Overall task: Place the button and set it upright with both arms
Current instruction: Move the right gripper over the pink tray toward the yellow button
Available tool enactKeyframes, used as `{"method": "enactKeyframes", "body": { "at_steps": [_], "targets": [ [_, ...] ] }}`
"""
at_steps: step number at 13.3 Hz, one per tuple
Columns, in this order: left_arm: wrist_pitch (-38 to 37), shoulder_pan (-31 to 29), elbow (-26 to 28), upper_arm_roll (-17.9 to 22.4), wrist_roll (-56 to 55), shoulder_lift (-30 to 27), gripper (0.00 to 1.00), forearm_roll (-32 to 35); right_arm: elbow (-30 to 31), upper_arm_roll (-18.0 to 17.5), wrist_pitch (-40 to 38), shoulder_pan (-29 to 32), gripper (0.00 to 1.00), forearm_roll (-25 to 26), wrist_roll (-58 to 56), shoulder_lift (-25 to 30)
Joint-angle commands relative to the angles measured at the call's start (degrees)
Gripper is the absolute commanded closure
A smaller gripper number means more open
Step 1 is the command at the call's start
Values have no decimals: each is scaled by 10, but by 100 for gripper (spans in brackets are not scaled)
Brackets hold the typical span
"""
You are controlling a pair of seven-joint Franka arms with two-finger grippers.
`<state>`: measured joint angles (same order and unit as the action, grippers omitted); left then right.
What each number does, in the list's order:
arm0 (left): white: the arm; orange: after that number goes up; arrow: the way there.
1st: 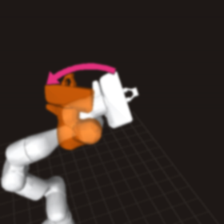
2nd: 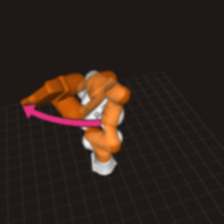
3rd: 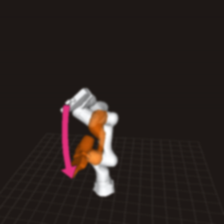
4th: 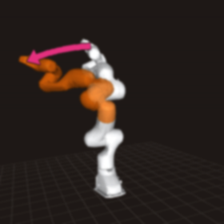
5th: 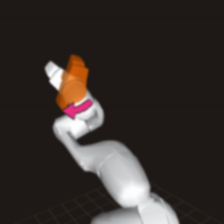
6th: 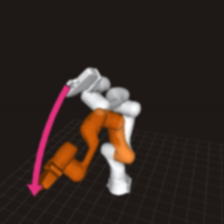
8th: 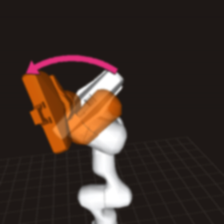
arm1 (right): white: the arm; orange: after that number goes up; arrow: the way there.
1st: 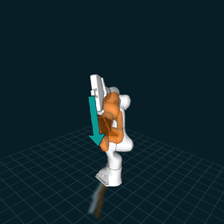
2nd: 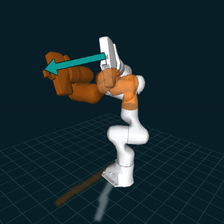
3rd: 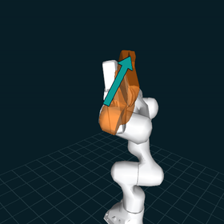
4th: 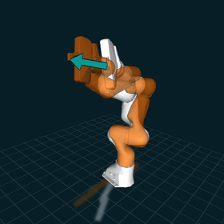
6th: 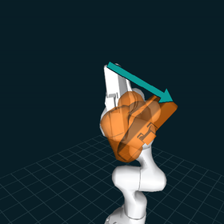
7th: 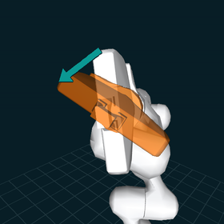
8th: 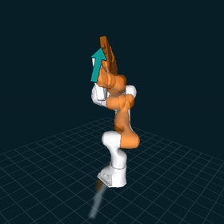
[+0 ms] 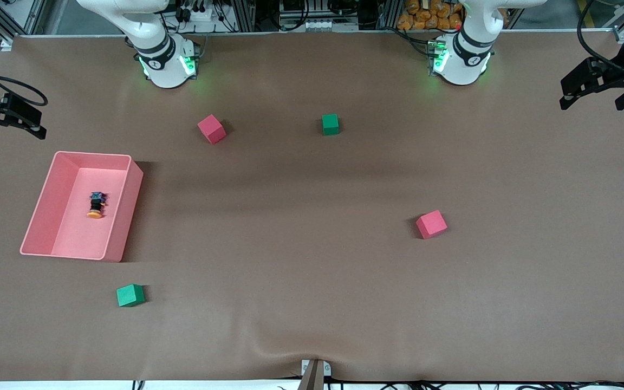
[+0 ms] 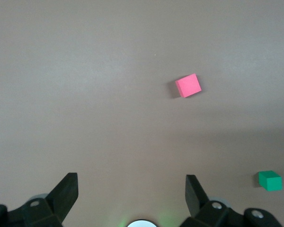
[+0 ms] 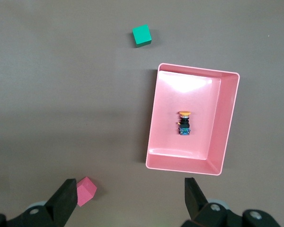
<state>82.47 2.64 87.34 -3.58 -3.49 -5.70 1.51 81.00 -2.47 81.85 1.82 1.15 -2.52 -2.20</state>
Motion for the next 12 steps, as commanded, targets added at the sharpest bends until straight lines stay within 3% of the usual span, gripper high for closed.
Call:
{"method": "enactKeyframes", "body": {
  "at_steps": [1,3,7,12],
  "targets": [
    [-2,-4,-11,-3,9,5,0,-11,-4,-5,-1,20,0,10,-6,-27],
    [-4,-4,-11,-4,9,4,0,-11,-4,-5,2,29,0,12,-6,-43],
    [-3,0,-12,-6,9,4,0,-11,2,-4,27,65,0,22,-8,-125],
    [-6,-5,-11,-8,12,2,0,-11,159,-4,206,139,0,18,-72,-141]
  ]
}}
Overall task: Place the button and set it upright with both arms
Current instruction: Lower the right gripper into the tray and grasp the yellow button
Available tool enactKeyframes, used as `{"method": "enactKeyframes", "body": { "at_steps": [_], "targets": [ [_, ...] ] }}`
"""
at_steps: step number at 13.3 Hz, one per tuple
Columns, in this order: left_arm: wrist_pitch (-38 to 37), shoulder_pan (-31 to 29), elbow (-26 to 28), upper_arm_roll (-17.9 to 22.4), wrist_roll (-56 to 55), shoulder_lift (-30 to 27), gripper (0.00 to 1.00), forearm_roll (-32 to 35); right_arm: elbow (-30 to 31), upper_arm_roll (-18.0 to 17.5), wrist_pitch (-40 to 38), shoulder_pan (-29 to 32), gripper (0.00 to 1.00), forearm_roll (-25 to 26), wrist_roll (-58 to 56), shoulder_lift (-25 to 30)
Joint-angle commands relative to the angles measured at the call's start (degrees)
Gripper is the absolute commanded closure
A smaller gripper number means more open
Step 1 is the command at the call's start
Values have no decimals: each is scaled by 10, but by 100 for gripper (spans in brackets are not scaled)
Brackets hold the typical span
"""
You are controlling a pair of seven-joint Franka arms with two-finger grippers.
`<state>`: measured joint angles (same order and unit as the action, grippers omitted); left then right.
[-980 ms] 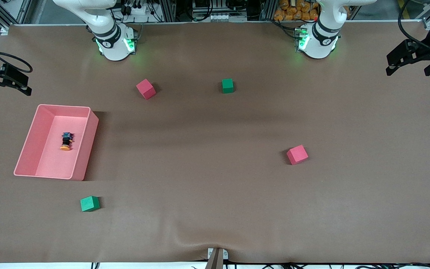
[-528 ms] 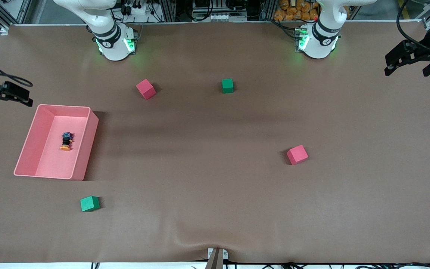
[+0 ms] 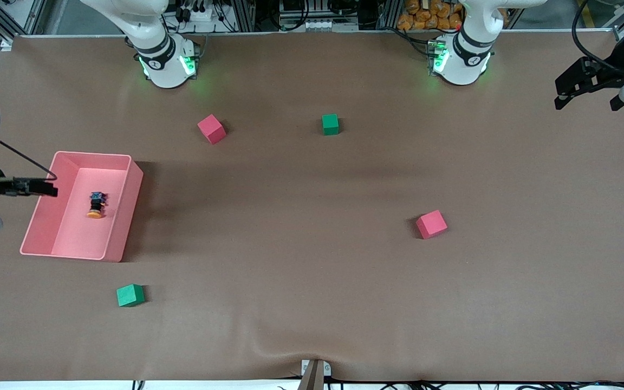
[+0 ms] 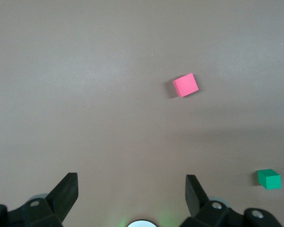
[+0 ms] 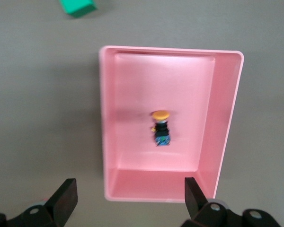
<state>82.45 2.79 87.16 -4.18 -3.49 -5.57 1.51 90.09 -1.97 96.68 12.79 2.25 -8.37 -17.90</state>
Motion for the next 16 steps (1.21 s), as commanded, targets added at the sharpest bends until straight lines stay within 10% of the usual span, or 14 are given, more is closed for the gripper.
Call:
{"method": "enactKeyframes", "body": {
  "at_steps": [1,16],
  "targets": [
    [-6,-7,-9,-2,12,1,0,-11,94,-10,93,40,0,6,-13,10],
    [-5,-2,-8,-12,10,4,0,-11,184,-9,285,70,0,9,-22,-97]
  ]
}}
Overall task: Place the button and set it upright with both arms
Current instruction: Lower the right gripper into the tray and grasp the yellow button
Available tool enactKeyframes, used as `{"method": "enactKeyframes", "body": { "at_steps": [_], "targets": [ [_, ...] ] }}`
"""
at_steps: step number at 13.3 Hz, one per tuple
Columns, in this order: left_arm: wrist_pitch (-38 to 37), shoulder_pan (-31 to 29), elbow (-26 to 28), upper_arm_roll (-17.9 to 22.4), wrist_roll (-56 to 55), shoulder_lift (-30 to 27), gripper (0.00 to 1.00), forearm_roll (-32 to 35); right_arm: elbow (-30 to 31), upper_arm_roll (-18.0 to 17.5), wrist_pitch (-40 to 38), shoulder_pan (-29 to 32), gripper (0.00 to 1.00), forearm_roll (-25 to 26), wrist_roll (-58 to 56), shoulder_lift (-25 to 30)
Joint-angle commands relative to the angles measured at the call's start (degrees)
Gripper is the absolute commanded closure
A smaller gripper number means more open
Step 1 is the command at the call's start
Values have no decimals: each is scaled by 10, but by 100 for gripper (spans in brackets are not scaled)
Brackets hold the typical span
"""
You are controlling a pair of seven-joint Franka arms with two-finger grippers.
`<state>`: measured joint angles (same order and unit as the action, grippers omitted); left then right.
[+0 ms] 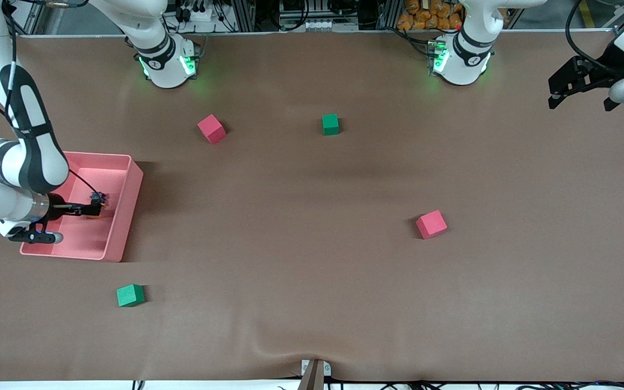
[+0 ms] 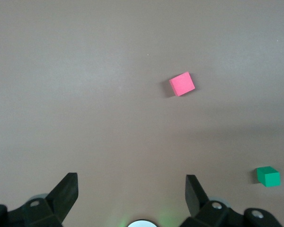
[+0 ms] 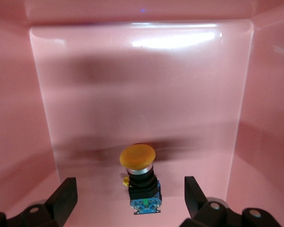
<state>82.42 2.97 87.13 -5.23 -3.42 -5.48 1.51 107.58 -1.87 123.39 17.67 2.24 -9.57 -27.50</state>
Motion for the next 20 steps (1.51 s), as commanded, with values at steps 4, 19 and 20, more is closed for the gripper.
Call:
{"method": "enactKeyframes", "body": {
  "at_steps": [4,19,20],
  "targets": [
    [-5,-3,-9,-1,10,6,0,-11,43,-10,71,26,0,9,-14,-13],
    [-16,-1,-10,-8,1,4,0,-10,19,-11,41,26,100,7,-19,-19],
    [-16,-2,-9,-16,0,5,0,-11,3,-11,16,23,100,7,-19,-14]
  ]
}}
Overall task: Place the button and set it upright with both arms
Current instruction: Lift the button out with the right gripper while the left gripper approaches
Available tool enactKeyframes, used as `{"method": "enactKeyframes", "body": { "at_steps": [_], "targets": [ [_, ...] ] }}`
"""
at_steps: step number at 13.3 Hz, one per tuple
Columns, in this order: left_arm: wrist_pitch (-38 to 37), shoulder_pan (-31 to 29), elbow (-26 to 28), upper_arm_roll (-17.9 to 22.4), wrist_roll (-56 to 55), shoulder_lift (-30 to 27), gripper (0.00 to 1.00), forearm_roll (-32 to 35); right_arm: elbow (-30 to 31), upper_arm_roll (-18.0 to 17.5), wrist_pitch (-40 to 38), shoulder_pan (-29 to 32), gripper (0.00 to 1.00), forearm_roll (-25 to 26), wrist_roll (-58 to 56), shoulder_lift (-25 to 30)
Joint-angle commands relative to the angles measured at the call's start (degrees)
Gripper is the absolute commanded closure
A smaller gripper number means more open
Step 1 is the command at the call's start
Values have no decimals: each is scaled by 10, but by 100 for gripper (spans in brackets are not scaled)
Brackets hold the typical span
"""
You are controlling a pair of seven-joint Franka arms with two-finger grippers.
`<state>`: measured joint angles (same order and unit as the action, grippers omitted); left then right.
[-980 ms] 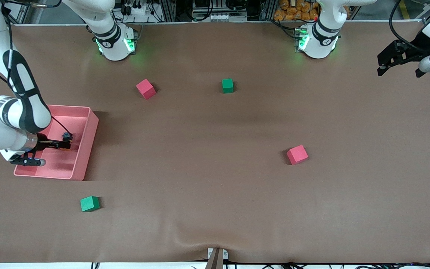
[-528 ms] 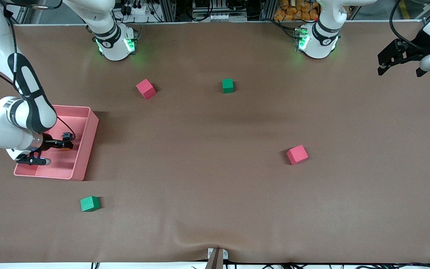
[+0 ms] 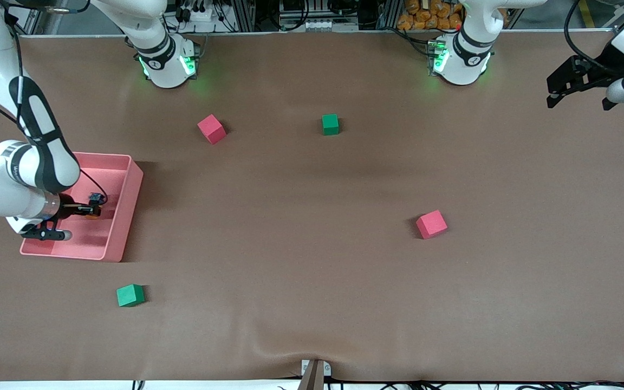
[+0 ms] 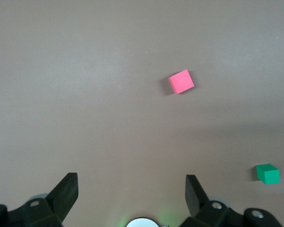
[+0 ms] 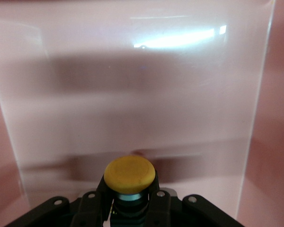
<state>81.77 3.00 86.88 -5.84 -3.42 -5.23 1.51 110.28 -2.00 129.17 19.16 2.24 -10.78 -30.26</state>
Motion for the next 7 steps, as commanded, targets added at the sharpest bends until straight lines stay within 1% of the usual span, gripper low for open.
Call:
{"method": "enactKeyframes", "body": {
  "at_steps": [1,3,4,7],
  "targets": [
    [-10,-3,-6,-10,0,3,0,-11,-53,-10,-81,3,100,7,-7,15],
    [-10,0,-7,-12,11,5,0,-11,-128,-12,-187,-3,100,3,-6,14],
    [-10,2,-7,-19,11,6,0,-12,-160,-14,-230,-11,100,2,-5,14],
    [-12,2,0,-41,10,21,0,-12,-252,-14,-339,-56,100,-11,9,13]
  ]
}}
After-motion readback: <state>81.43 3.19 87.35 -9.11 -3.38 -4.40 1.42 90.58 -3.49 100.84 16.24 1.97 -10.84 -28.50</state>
